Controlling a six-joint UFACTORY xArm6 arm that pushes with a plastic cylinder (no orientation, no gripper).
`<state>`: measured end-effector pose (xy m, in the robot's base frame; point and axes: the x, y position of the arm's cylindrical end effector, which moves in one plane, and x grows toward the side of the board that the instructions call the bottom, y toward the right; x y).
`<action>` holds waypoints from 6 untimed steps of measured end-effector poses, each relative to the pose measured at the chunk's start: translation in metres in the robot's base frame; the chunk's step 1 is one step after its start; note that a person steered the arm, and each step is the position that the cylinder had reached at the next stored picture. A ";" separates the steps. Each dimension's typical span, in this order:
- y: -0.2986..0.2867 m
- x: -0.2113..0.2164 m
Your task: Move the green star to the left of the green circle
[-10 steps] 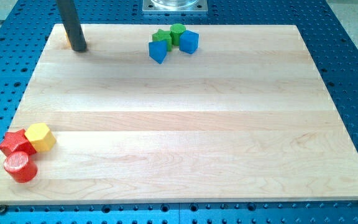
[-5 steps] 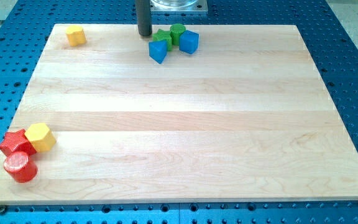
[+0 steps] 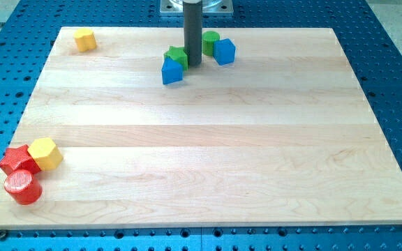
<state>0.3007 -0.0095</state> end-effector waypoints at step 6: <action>-0.052 -0.015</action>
